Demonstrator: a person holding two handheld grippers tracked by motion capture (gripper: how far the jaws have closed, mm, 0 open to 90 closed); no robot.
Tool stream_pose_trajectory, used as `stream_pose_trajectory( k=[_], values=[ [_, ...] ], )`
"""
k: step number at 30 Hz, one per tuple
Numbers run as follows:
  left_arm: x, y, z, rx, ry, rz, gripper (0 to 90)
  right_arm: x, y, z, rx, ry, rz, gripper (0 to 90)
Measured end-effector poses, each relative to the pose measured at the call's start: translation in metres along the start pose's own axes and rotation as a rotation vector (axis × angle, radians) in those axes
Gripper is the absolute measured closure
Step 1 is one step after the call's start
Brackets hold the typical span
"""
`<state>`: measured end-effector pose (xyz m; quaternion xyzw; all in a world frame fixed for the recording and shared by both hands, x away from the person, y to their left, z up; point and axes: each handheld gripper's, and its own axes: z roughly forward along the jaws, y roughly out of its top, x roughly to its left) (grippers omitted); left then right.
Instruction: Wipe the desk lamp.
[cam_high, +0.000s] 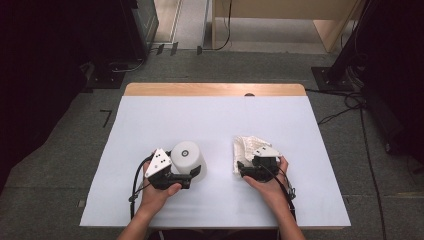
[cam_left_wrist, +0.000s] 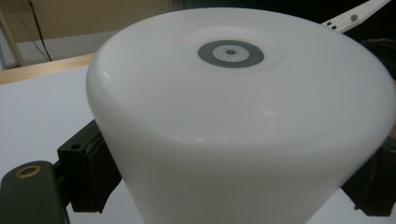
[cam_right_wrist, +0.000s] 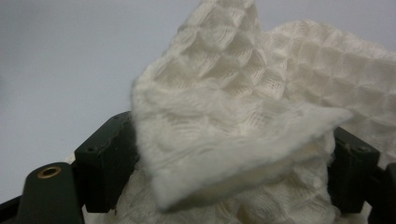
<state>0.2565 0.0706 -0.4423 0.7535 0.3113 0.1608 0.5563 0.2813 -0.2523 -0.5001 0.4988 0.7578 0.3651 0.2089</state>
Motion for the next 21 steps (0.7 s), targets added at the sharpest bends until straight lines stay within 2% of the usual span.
stream_pose_trajectory(
  k=[2, 4, 6, 10, 12, 14, 17, 20, 21],
  values=[
    [0.001, 0.000, 0.000, 0.006, 0.002, 0.008, 8.6, -0.002, 0.000, 0.000, 0.018, -0.007, 0.009, 17.3],
    [0.001, 0.000, -0.001, 0.003, 0.003, 0.001, 8.6, -0.002, 0.000, 0.001, 0.024, -0.016, -0.012, 19.4],
    [0.002, 0.000, -0.001, 0.000, -0.001, -0.001, 8.6, -0.003, -0.001, 0.000, 0.021, -0.016, -0.022, 25.3],
    [0.003, 0.001, -0.002, -0.003, -0.010, -0.009, 8.6, -0.012, -0.006, -0.007, -0.015, -0.021, -0.010, 62.5],
    [0.003, 0.001, -0.002, -0.007, -0.017, -0.015, 8.6, -0.016, -0.007, -0.011, -0.026, -0.010, 0.031, 71.6],
    [0.004, 0.001, -0.002, -0.009, -0.020, -0.017, 8.6, -0.014, -0.006, -0.015, -0.044, 0.002, 0.036, 74.5],
    [0.007, 0.002, -0.003, -0.021, -0.027, -0.041, 8.6, 0.004, -0.001, -0.023, -0.112, 0.103, -0.010, 75.0],
    [0.009, 0.002, -0.004, -0.035, -0.050, -0.076, 8.6, 0.035, 0.010, -0.031, -0.192, 0.231, -0.049, 75.0],
    [0.009, 0.002, -0.004, -0.034, -0.055, -0.077, 8.6, 0.041, 0.012, -0.032, -0.207, 0.259, -0.053, 75.0]
  ],
)
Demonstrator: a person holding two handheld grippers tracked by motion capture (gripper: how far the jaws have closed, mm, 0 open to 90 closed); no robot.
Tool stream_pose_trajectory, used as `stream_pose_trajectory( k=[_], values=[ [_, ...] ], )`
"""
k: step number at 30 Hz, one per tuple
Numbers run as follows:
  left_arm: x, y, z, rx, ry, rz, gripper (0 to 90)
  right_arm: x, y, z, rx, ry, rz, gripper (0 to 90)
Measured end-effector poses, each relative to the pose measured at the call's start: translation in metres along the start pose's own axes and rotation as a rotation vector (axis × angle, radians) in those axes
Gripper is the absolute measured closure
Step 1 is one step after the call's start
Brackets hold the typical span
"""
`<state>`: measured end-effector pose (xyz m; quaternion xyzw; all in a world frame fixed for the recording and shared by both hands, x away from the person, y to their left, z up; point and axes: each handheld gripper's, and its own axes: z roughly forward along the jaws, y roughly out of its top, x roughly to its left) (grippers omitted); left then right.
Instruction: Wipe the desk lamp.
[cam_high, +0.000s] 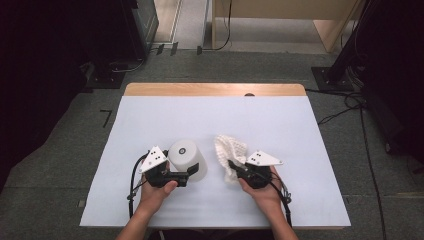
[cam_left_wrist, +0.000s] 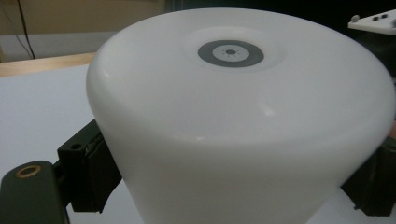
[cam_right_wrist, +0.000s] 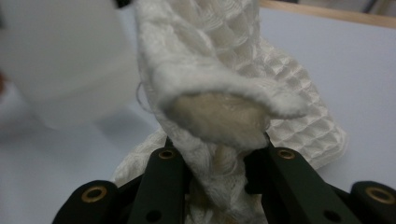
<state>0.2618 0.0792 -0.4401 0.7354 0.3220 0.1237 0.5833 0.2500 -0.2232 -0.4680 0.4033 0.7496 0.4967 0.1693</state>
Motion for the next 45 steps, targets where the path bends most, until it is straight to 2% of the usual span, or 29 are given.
stream_pose_trajectory(
  k=[2, 4, 8, 11, 17, 20, 26, 30, 32, 35, 41, 45],
  values=[
    [-0.001, 0.000, 0.000, -0.005, -0.007, -0.003, 8.6, 0.014, 0.004, 0.002, -0.027, 0.054, -0.013, 75.0],
    [-0.003, 0.000, 0.002, 0.000, -0.012, -0.001, 8.6, 0.027, 0.006, 0.004, -0.032, 0.094, -0.024, 75.0],
    [-0.008, -0.004, 0.007, 0.028, -0.017, 0.025, 8.7, 0.041, 0.009, 0.004, -0.051, 0.134, -0.040, 75.0],
    [-0.014, -0.007, 0.013, 0.066, -0.013, 0.060, 8.7, 0.046, 0.013, -0.001, -0.074, 0.126, -0.063, 74.9],
    [-0.020, -0.010, 0.020, 0.112, -0.026, 0.102, 8.6, 0.044, 0.023, -0.014, -0.140, 0.127, -0.064, 74.8],
    [-0.020, -0.009, 0.019, 0.107, -0.029, 0.103, 8.7, 0.045, 0.027, -0.019, -0.157, 0.136, -0.076, 74.7],
    [-0.014, -0.001, 0.009, 0.057, -0.027, 0.074, 8.7, 0.041, 0.014, -0.004, -0.093, 0.151, -0.058, 74.6],
    [-0.005, 0.002, 0.001, 0.011, -0.020, 0.026, 8.7, 0.043, 0.007, 0.005, -0.049, 0.174, -0.049, 74.3],
    [-0.003, 0.002, 0.001, 0.013, -0.024, 0.020, 8.7, 0.043, 0.007, 0.007, -0.044, 0.176, -0.043, 74.3],
    [-0.004, -0.002, 0.005, 0.041, -0.020, 0.034, 8.7, 0.043, 0.008, 0.006, -0.043, 0.173, -0.041, 74.2],
    [-0.015, -0.009, 0.018, 0.104, -0.018, 0.094, 8.7, 0.041, 0.013, -0.002, -0.088, 0.143, -0.040, 74.2],
    [-0.018, -0.009, 0.019, 0.105, -0.017, 0.107, 8.7, 0.037, 0.015, -0.007, -0.113, 0.131, -0.030, 74.2]
  ],
)
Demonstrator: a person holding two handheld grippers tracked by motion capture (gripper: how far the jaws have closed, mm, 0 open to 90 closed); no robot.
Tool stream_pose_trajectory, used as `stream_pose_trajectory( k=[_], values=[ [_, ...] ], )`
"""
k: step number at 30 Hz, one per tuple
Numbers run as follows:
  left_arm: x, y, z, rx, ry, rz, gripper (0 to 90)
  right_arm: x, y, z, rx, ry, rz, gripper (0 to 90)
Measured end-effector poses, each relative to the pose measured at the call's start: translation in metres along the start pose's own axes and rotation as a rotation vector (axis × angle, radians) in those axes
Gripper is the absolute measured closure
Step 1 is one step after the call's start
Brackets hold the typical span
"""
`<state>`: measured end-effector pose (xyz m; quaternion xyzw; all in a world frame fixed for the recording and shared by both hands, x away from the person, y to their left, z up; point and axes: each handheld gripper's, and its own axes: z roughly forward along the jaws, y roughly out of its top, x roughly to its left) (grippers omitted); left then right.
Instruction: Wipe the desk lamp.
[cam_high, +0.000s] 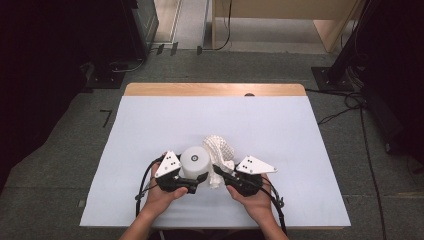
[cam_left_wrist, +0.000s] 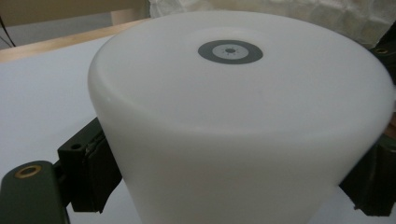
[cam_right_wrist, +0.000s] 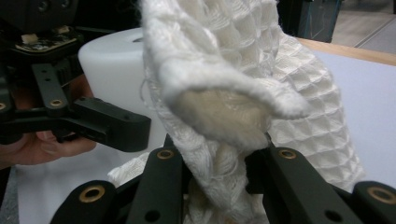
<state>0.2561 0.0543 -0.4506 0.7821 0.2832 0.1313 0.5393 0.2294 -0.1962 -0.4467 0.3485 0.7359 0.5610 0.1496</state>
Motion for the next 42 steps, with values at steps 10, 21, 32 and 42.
stream_pose_trajectory(
  k=[10, 21, 32, 42],
  values=[
    [0.010, 0.006, -0.016, -0.105, 0.022, -0.085, 8.7, 0.001, -0.009, 0.010, 0.048, 0.011, 0.007, 74.1],
    [-0.003, -0.002, 0.006, 0.052, 0.018, 0.025, 8.7, 0.001, 0.002, -0.002, -0.009, -0.005, -0.002, 74.1],
    [0.015, -0.007, 0.002, 0.013, 0.155, -0.012, 8.6, -0.012, -0.004, -0.003, -0.003, -0.051, 0.035, 73.9],
    [0.013, -0.016, 0.002, 0.033, 0.246, 0.032, 4.8, -0.015, -0.006, -0.004, 0.002, -0.067, 0.035, 73.8]
  ],
)
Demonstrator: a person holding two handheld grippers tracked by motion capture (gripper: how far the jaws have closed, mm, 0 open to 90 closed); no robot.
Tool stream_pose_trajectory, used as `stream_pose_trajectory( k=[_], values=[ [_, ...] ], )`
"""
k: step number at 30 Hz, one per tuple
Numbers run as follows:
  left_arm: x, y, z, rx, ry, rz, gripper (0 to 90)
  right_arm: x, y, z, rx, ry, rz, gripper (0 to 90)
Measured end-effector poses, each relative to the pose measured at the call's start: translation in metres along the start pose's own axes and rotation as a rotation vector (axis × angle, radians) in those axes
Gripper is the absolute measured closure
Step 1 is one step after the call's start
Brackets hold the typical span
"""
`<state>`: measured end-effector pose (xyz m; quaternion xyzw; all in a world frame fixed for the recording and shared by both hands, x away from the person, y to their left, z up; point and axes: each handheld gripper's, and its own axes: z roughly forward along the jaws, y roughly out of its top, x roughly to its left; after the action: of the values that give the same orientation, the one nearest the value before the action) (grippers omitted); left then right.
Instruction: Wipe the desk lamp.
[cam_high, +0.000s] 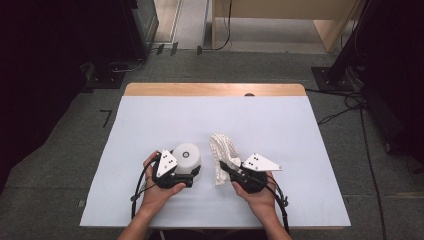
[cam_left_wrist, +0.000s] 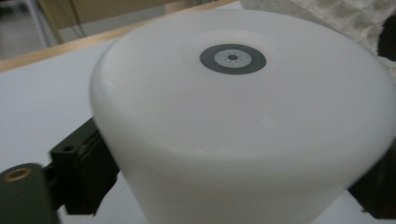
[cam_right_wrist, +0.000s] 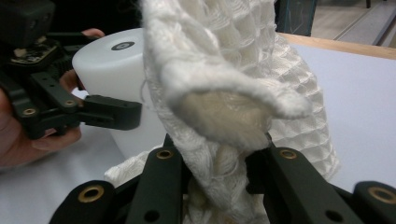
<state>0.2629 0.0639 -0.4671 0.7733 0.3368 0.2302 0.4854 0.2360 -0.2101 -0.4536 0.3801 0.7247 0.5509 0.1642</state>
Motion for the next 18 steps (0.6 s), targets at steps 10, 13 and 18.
stream_pose_trajectory(
  k=[10, 13, 18],
  values=[
    [-0.019, 0.003, 0.001, 0.012, 0.137, -0.038, 7.1, -0.003, 0.000, -0.002, -0.004, -0.015, 0.009, 73.6],
    [-0.007, 0.006, -0.001, 0.012, 0.101, -0.093, 8.5, -0.002, -0.001, -0.001, 0.001, -0.013, 0.009, 73.5],
    [0.018, 0.011, -0.013, -0.081, -0.113, -0.214, 8.6, 0.006, 0.002, 0.000, 0.003, 0.008, 0.006, 73.6]
  ],
)
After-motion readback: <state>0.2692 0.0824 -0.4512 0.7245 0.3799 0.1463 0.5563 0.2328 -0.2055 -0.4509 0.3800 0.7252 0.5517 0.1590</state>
